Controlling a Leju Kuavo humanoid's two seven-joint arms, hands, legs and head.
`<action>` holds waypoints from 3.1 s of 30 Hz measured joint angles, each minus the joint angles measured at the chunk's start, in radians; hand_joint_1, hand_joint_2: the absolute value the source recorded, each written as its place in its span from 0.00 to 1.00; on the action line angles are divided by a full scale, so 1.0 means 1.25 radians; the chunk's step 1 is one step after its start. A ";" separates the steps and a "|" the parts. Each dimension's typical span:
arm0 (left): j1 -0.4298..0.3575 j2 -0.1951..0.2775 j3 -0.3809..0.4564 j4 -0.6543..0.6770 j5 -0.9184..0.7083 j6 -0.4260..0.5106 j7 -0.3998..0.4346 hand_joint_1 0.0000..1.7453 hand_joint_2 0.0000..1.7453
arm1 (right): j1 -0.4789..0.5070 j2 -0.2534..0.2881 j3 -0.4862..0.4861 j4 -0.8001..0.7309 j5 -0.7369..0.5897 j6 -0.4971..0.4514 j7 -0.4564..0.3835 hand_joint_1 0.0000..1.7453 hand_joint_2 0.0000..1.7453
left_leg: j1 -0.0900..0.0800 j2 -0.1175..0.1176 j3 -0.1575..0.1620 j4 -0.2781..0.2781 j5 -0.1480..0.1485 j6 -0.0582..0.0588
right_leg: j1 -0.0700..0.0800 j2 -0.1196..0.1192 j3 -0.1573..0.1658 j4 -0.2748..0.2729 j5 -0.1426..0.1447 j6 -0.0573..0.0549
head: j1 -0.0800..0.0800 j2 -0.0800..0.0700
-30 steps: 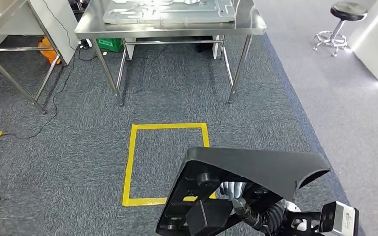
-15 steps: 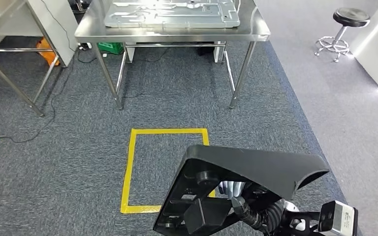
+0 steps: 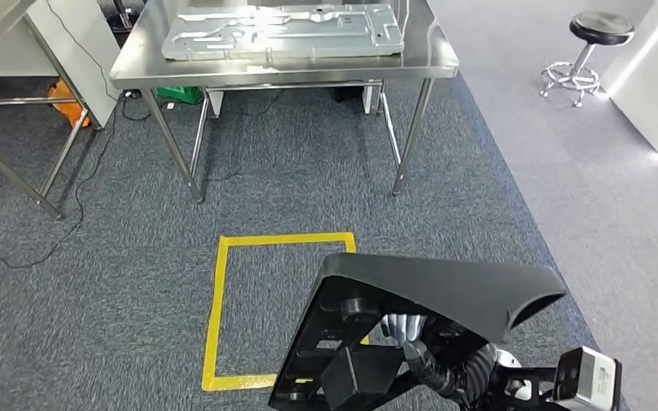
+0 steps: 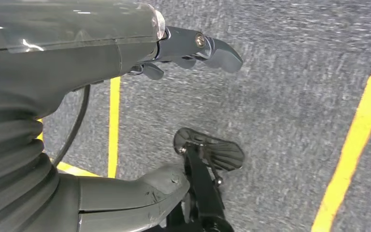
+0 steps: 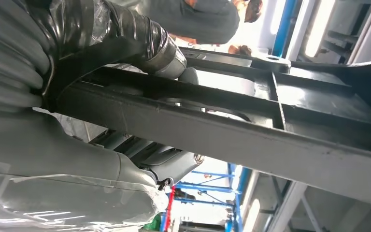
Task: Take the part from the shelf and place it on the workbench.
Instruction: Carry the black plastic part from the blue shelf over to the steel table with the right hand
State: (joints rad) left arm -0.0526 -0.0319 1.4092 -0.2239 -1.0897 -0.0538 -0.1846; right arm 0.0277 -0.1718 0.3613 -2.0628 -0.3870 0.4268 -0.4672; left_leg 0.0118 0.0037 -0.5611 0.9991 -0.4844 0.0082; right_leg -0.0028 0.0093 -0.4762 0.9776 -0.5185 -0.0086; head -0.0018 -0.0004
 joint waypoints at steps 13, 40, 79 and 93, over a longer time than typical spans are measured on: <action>0.002 -0.002 0.000 0.000 -0.007 0.000 -0.009 0.00 1.00 | 0.000 0.000 0.003 0.001 0.006 -0.010 -0.001 0.84 1.00 | 0.003 -0.005 0.134 -0.038 -0.071 0.022 | 0.005 -0.005 -0.165 0.090 0.038 0.011 | 0.000 0.000; -0.005 -0.001 0.000 0.001 -0.010 0.007 -0.011 0.00 1.00 | -0.012 0.011 0.007 0.001 0.009 -0.025 0.000 0.84 1.00 | -0.001 -0.007 -0.008 0.010 0.012 0.034 | -0.003 -0.001 -0.132 0.255 -0.108 0.028 | 0.000 0.000; -0.006 -0.001 0.000 0.001 -0.012 0.005 -0.015 0.00 1.00 | -0.018 0.014 0.011 -0.001 0.014 -0.030 0.002 0.84 1.00 | 0.002 -0.008 0.071 -0.005 -0.037 0.005 | 0.006 -0.005 -0.104 0.017 0.069 -0.008 | 0.001 0.000; 0.000 0.000 0.000 0.001 -0.010 0.006 -0.015 0.00 1.00 | -0.012 0.016 0.017 -0.005 0.025 -0.045 0.000 0.84 1.00 | -0.002 -0.005 -0.038 0.011 0.032 0.011 | 0.001 -0.002 -0.006 0.006 -0.007 0.002 | 0.001 0.000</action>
State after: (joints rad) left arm -0.0531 -0.0324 1.4093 -0.2228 -1.1024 -0.0461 -0.2038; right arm 0.0124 -0.1522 0.3828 -2.0688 -0.3553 0.3702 -0.4677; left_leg 0.0092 -0.0031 -0.6086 1.0127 -0.4443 0.0217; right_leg -0.0014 0.0072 -0.4843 0.9848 -0.5274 -0.0057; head -0.0009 -0.0004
